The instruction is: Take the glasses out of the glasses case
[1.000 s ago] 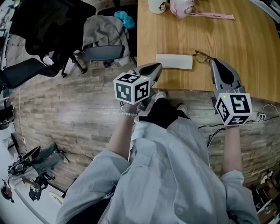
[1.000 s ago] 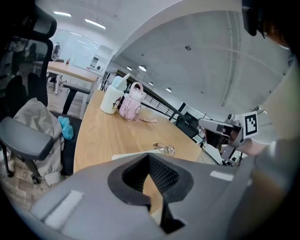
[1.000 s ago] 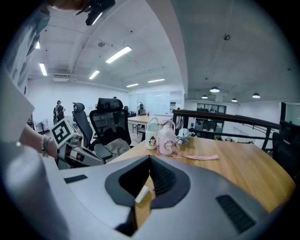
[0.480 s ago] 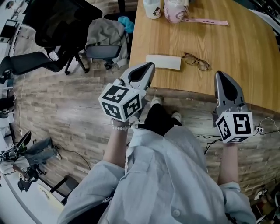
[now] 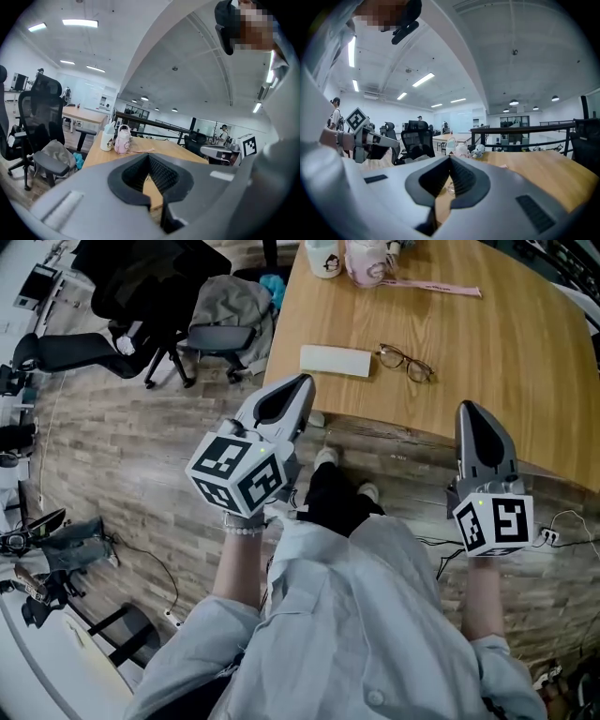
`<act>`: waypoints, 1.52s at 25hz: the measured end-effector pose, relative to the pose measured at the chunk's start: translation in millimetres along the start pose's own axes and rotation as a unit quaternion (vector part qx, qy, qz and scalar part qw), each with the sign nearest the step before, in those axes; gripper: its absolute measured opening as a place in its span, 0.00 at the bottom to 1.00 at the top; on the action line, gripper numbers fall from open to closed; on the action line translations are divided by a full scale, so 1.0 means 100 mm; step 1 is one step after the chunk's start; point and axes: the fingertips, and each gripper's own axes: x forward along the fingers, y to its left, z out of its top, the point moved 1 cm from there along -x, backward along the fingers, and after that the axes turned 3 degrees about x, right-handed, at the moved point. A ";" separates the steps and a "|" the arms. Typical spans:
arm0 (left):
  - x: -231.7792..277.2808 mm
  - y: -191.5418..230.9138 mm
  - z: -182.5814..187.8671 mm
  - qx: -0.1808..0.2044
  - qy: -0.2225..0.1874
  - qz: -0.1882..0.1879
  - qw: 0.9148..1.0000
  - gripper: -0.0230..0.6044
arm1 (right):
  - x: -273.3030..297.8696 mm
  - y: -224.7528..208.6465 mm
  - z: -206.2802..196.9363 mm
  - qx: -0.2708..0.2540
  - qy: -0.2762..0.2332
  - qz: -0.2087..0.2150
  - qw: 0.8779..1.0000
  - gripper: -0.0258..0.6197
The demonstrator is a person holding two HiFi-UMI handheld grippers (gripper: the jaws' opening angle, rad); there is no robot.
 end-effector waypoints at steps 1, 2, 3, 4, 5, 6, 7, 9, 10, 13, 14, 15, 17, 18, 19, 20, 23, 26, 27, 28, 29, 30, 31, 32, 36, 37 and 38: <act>-0.03 -0.03 0.02 0.001 -0.001 0.004 1.000 0.04 | -0.04 0.01 0.00 0.001 0.000 0.004 1.000 0.04; -0.06 -0.06 0.04 0.001 -0.002 0.008 1.000 0.04 | -0.06 0.03 0.00 0.000 0.001 0.010 1.000 0.04; -0.09 -0.09 0.07 0.001 -0.005 0.011 1.000 0.04 | -0.08 0.05 -0.01 0.000 0.003 0.017 1.000 0.04; -0.10 -0.11 0.09 0.001 -0.008 0.013 1.000 0.04 | -0.10 0.07 -0.02 0.000 0.005 0.022 1.000 0.04; -0.12 -0.13 0.12 0.001 -0.012 0.014 1.000 0.04 | -0.11 0.09 -0.03 0.001 0.006 0.025 1.000 0.04; -0.13 -0.15 0.14 0.002 -0.015 0.012 1.000 0.04 | -0.13 0.10 -0.04 0.002 0.006 0.026 1.000 0.04; -0.14 -0.18 0.17 0.004 -0.019 0.009 1.000 0.04 | -0.14 0.11 -0.05 0.004 0.006 0.026 1.000 0.04; -0.18 -0.23 0.24 0.006 -0.027 0.000 1.000 0.04 | -0.15 0.15 -0.03 0.007 0.004 0.026 1.000 0.04; -0.20 -0.24 0.28 0.007 -0.031 -0.005 0.999 0.04 | -0.15 0.18 -0.01 0.006 0.004 0.026 1.000 0.04; -0.26 -0.26 0.38 0.012 -0.041 -0.017 0.999 0.04 | -0.11 0.27 0.06 0.000 0.000 0.026 1.000 0.04; -0.26 -0.25 0.40 0.015 -0.043 -0.020 0.999 0.04 | -0.09 0.29 0.09 -0.001 -0.002 0.024 1.000 0.04; -0.27 -0.24 0.42 0.019 -0.044 -0.023 0.999 0.04 | -0.07 0.32 0.12 -0.001 -0.007 0.022 1.000 0.04; -0.30 -0.19 0.45 0.027 -0.045 -0.024 0.998 0.04 | -0.03 0.37 0.21 -0.004 -0.021 0.014 1.000 0.04; -0.31 -0.17 0.47 0.030 -0.047 -0.024 0.998 0.04 | -0.01 0.40 0.26 -0.007 -0.029 0.010 1.000 0.04; -0.32 -0.14 0.49 0.031 -0.050 -0.025 0.998 0.04 | 0.00 0.42 0.31 -0.009 -0.035 0.007 0.999 0.04; -0.33 -0.13 0.52 0.031 -0.053 -0.026 0.998 0.04 | 0.00 0.43 0.36 -0.010 -0.040 0.004 0.999 0.04; -0.32 -0.10 0.60 0.031 -0.060 -0.031 0.997 0.04 | 0.02 0.44 0.50 -0.011 -0.050 -0.001 0.999 0.04; -0.33 -0.08 0.65 0.026 -0.066 -0.043 0.997 0.04 | 0.05 0.45 0.55 -0.019 -0.054 -0.005 0.998 0.04; -0.33 -0.06 0.66 0.024 -0.067 -0.044 0.996 0.04 | 0.05 0.45 0.55 -0.020 -0.054 -0.007 0.998 0.04; -0.33 -0.04 0.66 0.025 -0.067 -0.044 0.996 0.04 | 0.06 0.46 0.55 -0.020 -0.054 -0.009 0.998 0.04; -0.33 -0.02 0.66 0.027 -0.067 -0.044 0.996 0.04 | 0.07 0.46 0.55 -0.020 -0.054 -0.012 0.998 0.04; -0.33 0.00 0.66 0.030 -0.067 -0.045 0.996 0.04 | 0.08 0.47 0.55 -0.020 -0.054 -0.014 0.998 0.04; -0.33 0.02 0.66 0.032 -0.067 -0.045 0.996 0.04 | 0.09 0.47 0.55 -0.020 -0.054 -0.015 0.998 0.04; -0.33 0.04 0.66 0.033 -0.068 -0.045 0.996 0.04 | 0.10 0.48 0.56 -0.021 -0.054 -0.016 0.998 0.04; -0.32 0.11 0.71 0.032 -0.072 -0.047 0.996 0.04 | 0.16 0.49 0.61 -0.025 -0.055 -0.019 0.998 0.04; -0.32 0.12 0.72 0.033 -0.073 -0.048 0.996 0.04 | 0.17 0.50 0.62 -0.027 -0.055 -0.019 0.998 0.04; -0.32 0.12 0.73 0.033 -0.074 -0.049 0.996 0.04 | 0.17 0.50 0.62 -0.028 -0.055 -0.019 0.998 0.04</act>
